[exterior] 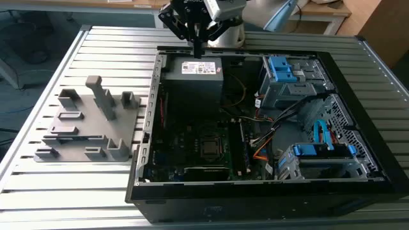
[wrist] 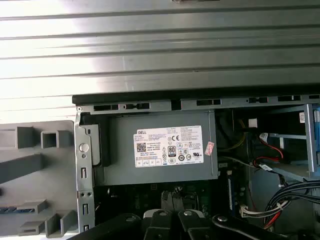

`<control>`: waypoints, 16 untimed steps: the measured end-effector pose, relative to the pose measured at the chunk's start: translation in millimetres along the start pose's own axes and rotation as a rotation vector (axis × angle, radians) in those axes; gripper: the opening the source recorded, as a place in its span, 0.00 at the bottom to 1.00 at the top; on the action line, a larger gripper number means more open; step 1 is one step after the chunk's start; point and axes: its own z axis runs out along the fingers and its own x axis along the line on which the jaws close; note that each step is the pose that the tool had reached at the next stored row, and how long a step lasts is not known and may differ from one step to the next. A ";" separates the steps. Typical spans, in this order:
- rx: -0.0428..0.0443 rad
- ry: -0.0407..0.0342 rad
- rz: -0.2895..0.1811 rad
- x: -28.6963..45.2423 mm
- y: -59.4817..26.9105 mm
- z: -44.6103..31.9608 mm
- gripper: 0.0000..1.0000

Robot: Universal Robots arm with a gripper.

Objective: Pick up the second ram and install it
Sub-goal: 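Reach for the second ram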

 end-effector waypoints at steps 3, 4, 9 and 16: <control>0.0000 0.0000 0.000 0.0 0.0 0.0 0.10; 0.0000 0.0000 0.000 0.1 0.0 0.0 0.10; 0.0000 -0.0002 0.000 6.3 -0.5 -0.2 0.10; 0.0000 -0.0014 0.000 22.4 -1.7 -0.7 0.10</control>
